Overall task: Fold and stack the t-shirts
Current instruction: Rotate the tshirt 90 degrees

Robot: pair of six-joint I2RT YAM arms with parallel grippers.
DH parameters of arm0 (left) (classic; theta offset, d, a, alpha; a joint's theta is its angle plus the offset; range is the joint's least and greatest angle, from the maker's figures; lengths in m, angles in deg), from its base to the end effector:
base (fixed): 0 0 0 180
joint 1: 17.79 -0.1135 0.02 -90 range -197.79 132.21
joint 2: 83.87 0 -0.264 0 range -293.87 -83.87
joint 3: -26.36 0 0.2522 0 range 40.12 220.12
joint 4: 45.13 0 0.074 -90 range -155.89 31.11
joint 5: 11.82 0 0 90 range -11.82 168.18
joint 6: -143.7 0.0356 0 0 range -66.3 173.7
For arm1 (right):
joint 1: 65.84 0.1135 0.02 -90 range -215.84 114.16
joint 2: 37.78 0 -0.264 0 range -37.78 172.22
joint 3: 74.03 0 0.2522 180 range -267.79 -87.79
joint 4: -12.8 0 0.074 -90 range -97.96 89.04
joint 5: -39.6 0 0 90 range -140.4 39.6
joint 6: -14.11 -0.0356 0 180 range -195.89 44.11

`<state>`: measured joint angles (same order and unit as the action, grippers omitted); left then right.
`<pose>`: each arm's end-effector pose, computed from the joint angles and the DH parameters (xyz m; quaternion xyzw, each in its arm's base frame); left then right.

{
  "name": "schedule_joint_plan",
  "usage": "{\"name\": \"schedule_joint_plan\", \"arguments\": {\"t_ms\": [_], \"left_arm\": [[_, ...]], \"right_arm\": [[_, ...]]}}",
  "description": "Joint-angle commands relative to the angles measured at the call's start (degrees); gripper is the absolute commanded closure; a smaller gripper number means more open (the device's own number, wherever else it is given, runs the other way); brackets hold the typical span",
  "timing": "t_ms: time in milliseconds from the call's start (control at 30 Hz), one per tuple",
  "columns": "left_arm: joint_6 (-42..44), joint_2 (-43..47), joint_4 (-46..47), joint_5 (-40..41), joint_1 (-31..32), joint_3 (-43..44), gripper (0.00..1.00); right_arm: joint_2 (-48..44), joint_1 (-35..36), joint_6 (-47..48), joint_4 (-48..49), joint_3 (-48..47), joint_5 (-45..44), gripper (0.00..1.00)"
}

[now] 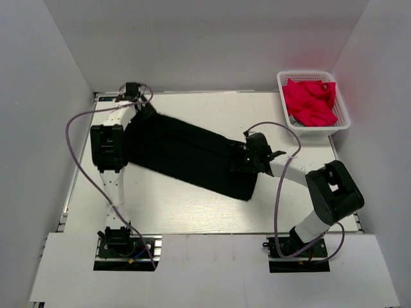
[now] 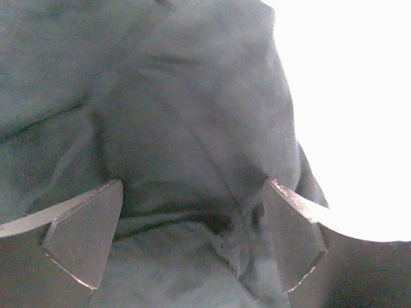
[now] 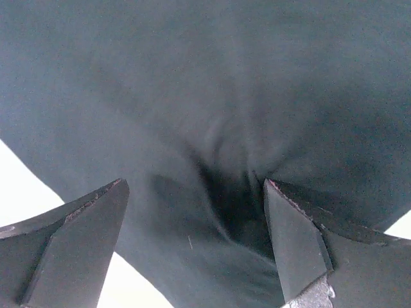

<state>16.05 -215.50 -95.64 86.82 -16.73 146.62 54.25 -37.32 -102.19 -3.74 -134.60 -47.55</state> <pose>0.4941 -0.0038 0.1648 -0.3210 0.9126 -0.0113 0.2528 0.2784 0.1533 0.1643 -0.0270 0.9329 0.1855 0.3073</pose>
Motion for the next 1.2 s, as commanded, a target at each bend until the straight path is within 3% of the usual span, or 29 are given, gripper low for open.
{"name": "schedule_joint_plan", "arguments": {"t_ms": [0,67,200,267,467,700,867,1033,1167], "left_arm": [[-3.3,-15.5,5.9,-20.6,2.8,14.0,0.00],[-5.5,-20.5,9.5,-24.3,4.9,24.2,0.00],[-14.6,-30.7,28.9,-32.0,11.4,33.2,0.00],[-19.1,-36.2,33.3,-30.5,13.2,36.2,0.00],[-22.1,-38.7,38.4,-23.2,16.4,33.7,0.00],[-22.1,-38.7,39.5,-22.3,16.4,33.7,0.00],[-19.5,-31.5,39.5,-23.3,16.4,35.1,0.00],[-12.4,-15.1,37.7,-23.9,16.4,30.1,0.00],[-6.6,-6.0,29.6,-25.9,16.4,28.6,0.00]], "right_arm": [[-1.4,9.4,-6.9,-4.7,8.3,9.7,0.10],[-4.3,16.0,-8.1,-4.9,10.7,10.5,0.10],[-3.4,25.9,-3.6,-7.5,7.8,16.7,0.10],[-2.7,29.5,-0.7,-6.1,7.2,18.0,0.10],[-0.4,35.6,4.1,-5.2,5.8,21.1,0.10],[-2.3,38.8,6.8,-9.2,3.0,13.3,0.10],[-8.5,38.5,6.3,-12.6,0.2,1.7,0.10],[-10.2,38.6,5.0,-21.5,-9.2,-7.2,0.10],[-11.8,38.5,-0.4,-26.7,-9.0,-10.8,0.10]]}}
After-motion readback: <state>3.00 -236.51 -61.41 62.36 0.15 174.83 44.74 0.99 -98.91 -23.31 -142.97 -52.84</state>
